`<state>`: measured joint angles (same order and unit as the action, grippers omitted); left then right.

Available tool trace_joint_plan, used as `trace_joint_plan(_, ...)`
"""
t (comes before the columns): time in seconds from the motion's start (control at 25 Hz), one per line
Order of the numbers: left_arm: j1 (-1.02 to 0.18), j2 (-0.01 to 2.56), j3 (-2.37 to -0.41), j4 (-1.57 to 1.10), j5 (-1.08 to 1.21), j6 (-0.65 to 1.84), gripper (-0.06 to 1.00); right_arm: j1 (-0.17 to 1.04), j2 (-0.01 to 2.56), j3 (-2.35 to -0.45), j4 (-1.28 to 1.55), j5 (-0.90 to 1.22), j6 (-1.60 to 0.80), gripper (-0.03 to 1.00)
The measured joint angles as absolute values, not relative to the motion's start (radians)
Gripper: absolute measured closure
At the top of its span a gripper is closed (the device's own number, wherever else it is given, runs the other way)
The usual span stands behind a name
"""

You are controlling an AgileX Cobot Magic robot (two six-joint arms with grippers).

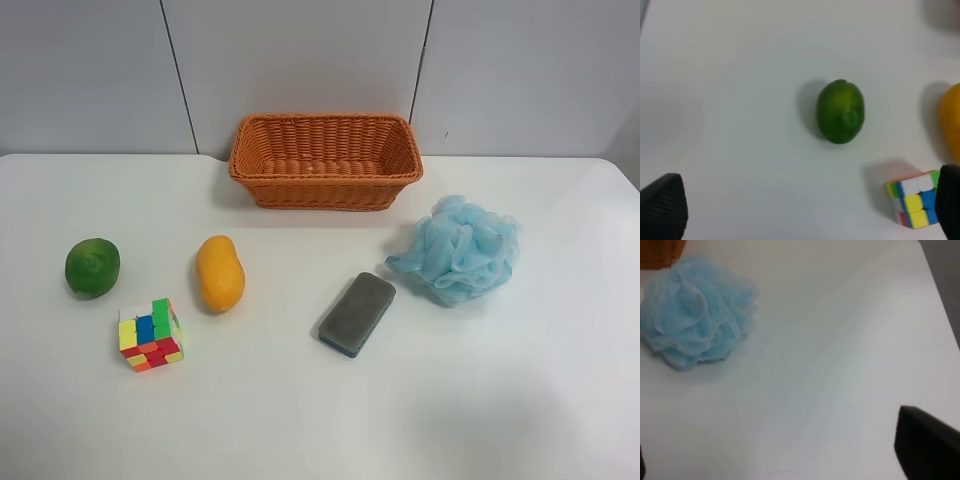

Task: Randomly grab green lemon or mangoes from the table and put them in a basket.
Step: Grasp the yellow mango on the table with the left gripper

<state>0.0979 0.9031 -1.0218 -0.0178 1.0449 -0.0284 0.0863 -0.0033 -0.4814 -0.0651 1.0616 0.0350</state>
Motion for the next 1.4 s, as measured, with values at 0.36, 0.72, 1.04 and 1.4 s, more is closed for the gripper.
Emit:
trace_joint_plan(0.36, -0.113, 1.339, -1.178, -0.104, 1.029, -0.136, -0.05, 0.086, -0.003, -0.481, -0.065, 1.062, 0.035, -0.02)
trace_joint_plan(0.72, -0.320, 1.658, -1.181, -0.115, 0.873, -0.228, -0.05, 0.086, -0.003, -0.481, -0.065, 1.062, 0.035, -0.02)
trace_joint_plan(1.04, -0.401, 1.836, -1.181, -0.174, 0.727, -0.227, -0.05, 0.086, -0.003, -0.481, -0.065, 1.062, 0.035, -0.02)
trace_joint_plan(1.4, -0.435, 1.947, -1.181, -0.213, 0.663, -0.204, -0.05, 0.086, -0.003, -0.481, -0.065, 1.062, 0.035, -0.02)
